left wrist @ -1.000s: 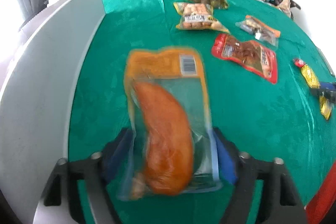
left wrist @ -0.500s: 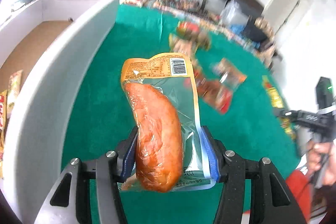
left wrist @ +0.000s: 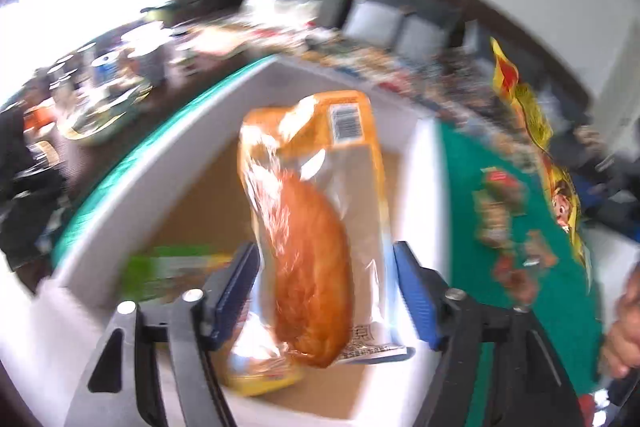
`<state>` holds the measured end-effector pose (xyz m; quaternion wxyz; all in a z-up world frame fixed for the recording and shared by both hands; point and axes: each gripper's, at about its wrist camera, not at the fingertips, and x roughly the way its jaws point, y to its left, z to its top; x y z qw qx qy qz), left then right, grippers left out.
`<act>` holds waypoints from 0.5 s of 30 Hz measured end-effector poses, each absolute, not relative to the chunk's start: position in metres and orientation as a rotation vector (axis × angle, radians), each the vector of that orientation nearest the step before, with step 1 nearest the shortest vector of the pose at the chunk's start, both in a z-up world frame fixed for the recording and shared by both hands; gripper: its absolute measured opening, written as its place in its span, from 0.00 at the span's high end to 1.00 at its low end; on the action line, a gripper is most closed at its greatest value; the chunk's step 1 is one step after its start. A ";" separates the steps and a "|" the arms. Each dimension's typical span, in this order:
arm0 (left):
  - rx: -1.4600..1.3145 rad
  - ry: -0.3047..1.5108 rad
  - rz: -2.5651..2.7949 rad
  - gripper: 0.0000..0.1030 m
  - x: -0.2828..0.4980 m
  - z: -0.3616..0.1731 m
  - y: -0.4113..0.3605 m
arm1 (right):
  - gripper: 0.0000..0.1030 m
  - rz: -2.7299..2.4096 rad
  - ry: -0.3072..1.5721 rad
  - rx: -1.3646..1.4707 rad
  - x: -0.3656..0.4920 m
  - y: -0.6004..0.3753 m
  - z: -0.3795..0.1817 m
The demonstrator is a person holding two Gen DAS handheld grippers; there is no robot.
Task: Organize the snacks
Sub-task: 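Carry both snacks into the white box and open both grippers, then return both grippers to the remaining snacks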
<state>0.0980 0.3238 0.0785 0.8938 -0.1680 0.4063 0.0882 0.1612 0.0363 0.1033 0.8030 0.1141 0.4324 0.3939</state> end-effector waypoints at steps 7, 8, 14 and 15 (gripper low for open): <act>-0.428 0.874 0.282 0.06 0.070 0.048 0.358 | 0.30 0.845 0.851 0.082 0.140 0.100 0.112; -0.446 0.865 0.275 0.06 0.067 0.046 0.354 | 0.30 0.839 0.822 0.059 0.137 0.090 0.113; -0.412 0.811 0.091 0.06 0.083 0.072 0.272 | 0.27 0.610 0.694 -0.187 0.132 -0.014 0.070; -0.387 0.803 0.045 0.06 0.085 0.079 0.250 | 0.27 0.560 0.696 -0.230 0.132 -0.034 0.053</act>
